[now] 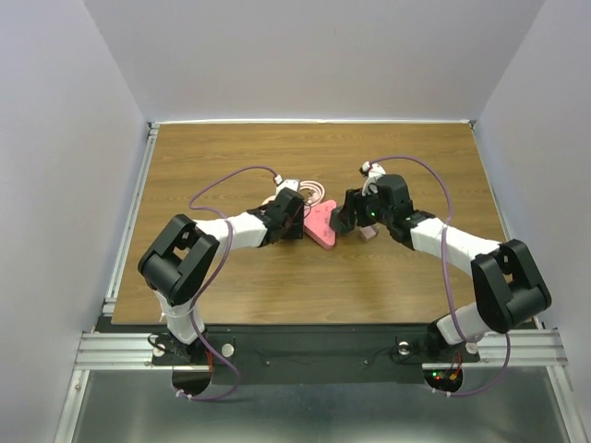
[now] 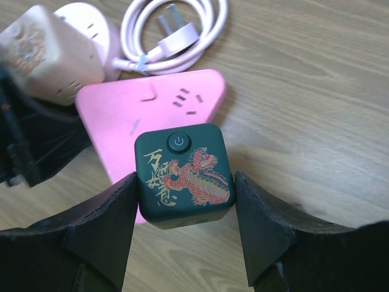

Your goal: Insert the plug

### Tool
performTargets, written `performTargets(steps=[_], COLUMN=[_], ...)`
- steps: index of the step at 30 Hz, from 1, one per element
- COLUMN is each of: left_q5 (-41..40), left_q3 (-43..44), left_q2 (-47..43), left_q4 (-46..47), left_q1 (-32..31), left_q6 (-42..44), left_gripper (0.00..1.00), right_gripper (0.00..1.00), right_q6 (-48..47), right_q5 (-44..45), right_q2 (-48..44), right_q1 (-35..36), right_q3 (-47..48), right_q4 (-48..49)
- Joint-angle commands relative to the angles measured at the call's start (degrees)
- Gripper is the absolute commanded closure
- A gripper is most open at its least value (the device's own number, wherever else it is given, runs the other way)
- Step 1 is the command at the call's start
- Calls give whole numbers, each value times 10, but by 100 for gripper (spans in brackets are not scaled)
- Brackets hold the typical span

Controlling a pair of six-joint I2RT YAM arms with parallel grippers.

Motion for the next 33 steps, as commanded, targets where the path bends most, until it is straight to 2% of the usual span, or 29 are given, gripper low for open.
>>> performTargets(steps=[1, 8, 14, 33], left_q5=[-1, -5, 11, 142], left_q3=[38, 58, 39, 41], left_q2=[11, 35, 8, -41], left_q4=[16, 13, 19, 71], left_q1=[7, 30, 55, 53], left_q6=[8, 20, 26, -19], left_gripper=[41, 41, 41, 41], right_gripper=[99, 100, 99, 100], right_q6=[38, 42, -26, -48], right_q5=[-53, -98, -84, -132], right_q2=[-34, -55, -108, -24], right_q1=[19, 29, 30, 29], right_q3=[-26, -49, -53, -24], right_q4=[66, 94, 86, 209])
